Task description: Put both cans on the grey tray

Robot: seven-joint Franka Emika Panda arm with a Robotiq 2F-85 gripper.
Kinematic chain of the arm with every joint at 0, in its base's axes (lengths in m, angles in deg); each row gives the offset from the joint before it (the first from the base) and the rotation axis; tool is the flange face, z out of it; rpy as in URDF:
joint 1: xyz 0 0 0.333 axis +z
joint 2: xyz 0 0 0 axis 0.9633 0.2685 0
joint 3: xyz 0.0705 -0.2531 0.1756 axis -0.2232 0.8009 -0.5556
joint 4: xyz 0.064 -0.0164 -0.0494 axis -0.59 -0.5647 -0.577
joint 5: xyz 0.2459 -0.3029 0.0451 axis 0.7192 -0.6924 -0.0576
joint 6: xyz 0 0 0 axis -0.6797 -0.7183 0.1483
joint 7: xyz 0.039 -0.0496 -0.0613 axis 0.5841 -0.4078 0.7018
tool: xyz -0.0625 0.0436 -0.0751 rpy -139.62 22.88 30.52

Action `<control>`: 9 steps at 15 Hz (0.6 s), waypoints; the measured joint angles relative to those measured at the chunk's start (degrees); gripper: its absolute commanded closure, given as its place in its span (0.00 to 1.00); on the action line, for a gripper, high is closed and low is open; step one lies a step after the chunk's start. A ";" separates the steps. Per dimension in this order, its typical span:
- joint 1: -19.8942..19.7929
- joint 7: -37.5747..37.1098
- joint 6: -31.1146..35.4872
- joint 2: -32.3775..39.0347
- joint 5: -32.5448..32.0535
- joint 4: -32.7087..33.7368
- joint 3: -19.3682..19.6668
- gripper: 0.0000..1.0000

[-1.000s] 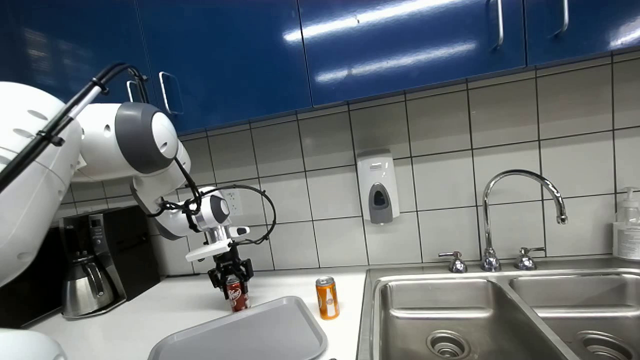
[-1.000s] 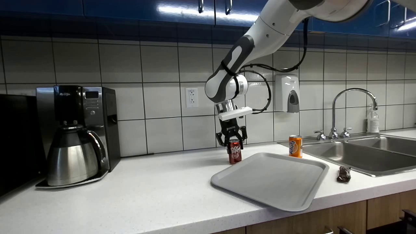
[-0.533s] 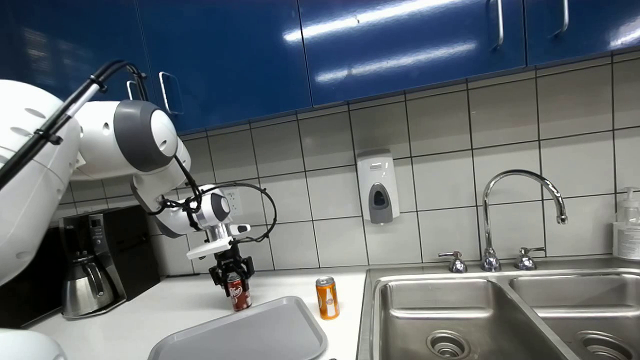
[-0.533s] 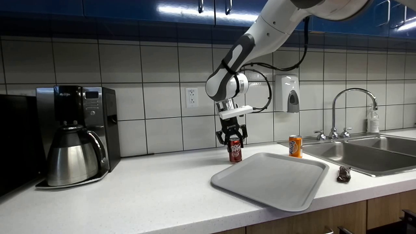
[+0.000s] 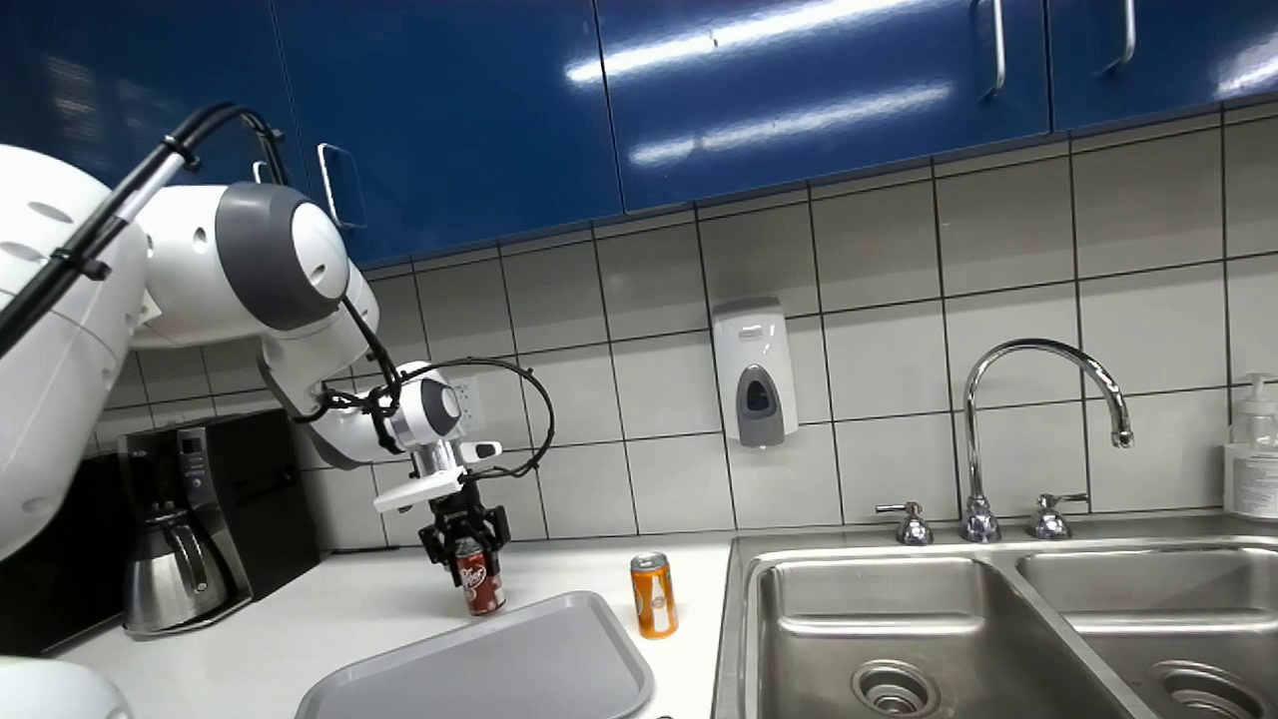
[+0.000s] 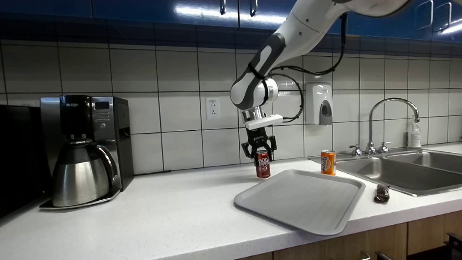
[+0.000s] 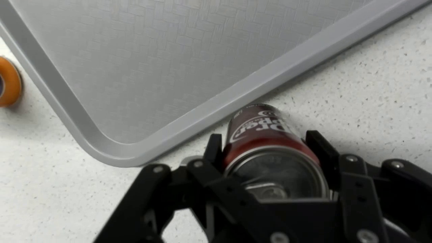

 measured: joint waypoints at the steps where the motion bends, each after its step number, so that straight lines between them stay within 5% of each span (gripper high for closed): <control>1: 0.00 0.00 0.28 -0.70 0.00 -0.76 0.04 0.61; 9: -0.08 0.00 2.73 -8.76 0.00 -10.54 0.06 0.61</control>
